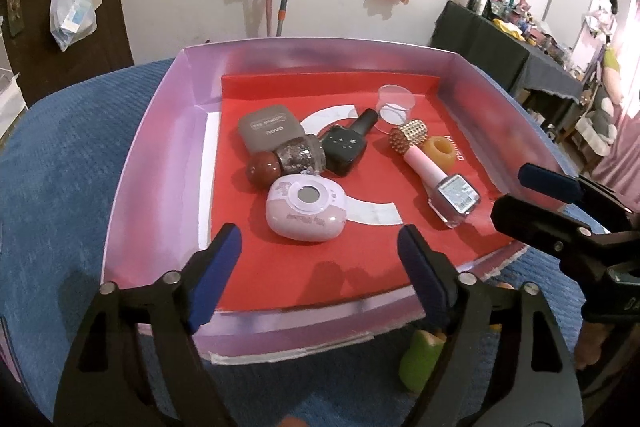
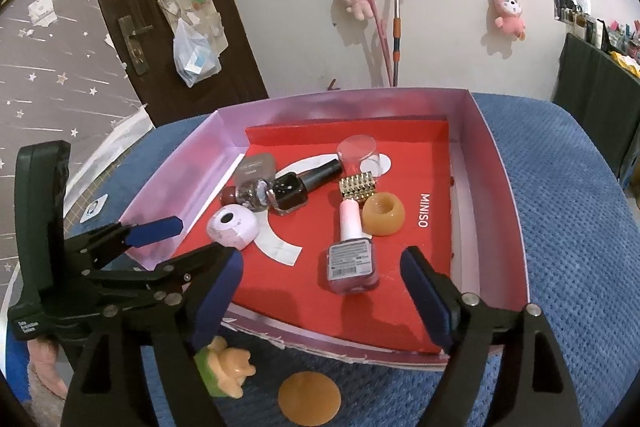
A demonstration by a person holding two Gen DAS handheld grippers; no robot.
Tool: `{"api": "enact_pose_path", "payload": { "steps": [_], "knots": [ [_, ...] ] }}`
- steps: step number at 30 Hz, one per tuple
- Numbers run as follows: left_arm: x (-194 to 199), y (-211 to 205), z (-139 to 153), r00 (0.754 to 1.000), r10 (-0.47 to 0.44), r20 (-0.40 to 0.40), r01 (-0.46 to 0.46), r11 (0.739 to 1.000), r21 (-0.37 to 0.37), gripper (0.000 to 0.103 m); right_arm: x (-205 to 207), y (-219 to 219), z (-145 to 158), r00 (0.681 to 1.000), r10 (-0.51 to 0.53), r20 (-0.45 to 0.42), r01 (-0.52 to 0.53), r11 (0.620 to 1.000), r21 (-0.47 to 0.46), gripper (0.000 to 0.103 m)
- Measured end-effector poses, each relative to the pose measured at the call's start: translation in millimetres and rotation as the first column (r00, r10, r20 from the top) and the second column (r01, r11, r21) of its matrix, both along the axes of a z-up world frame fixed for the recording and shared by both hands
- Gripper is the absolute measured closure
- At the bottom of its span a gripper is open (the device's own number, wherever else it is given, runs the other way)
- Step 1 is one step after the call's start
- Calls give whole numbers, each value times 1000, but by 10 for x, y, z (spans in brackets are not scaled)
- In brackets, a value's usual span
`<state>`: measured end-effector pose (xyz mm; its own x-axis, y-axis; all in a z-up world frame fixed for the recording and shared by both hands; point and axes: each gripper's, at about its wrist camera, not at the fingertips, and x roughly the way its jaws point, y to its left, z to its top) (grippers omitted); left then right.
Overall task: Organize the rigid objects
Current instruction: 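Withdraw both tools back toward the green frog toy and orange sponge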
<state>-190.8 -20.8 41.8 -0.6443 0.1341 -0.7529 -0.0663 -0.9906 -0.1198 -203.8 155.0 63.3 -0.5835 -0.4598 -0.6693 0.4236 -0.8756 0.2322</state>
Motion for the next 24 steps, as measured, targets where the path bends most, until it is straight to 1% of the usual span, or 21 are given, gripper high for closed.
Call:
{"api": "enact_pose_path", "payload": {
  "steps": [1, 3, 6, 7, 8, 9, 11, 17, 24],
  "knots": [
    [13, 12, 5, 1000, -1, -1, 1, 1000, 0, 21, 13, 3, 11, 1000, 1, -2, -1, 1000, -2, 19],
    [33, 36, 12, 1000, -2, -6, 2, 1000, -4, 14, 38, 11, 26, 1000, 3, -7, -3, 1000, -5, 17],
    [66, 66, 25, 1000, -5, -12, 5, 1000, -5, 10, 63, 30, 43, 1000, 1, -14, -1, 1000, -14, 11],
    [78, 70, 31, 1000, -3, -16, 3, 1000, -9, 8, 71, 36, 51, 1000, 1, -16, -1, 1000, -16, 11],
    [92, 72, 41, 1000, 2, -22, -2, 1000, -15, 3, 81, 42, 57, 1000, 1, -18, -2, 1000, -20, 11],
    [105, 65, 49, 1000, 6, -28, -7, 1000, -18, 3, 88, 43, 60, 1000, 1, -19, -2, 1000, -23, 10],
    [126, 46, 66, 999, 13, -31, -13, 1000, -14, 3, 107, 59, 74, 1000, 1, -23, -2, 1000, -30, 6],
    [169, 19, 70, 999, 18, -28, -18, 1000, 4, 3, 173, 78, 93, 999, 15, -32, -17, 999, -51, 0],
    [252, 38, 64, 999, 20, -27, -20, 1000, 1, 2, 265, 91, 106, 999, 30, -39, -33, 996, -78, 0]
  ]
}}
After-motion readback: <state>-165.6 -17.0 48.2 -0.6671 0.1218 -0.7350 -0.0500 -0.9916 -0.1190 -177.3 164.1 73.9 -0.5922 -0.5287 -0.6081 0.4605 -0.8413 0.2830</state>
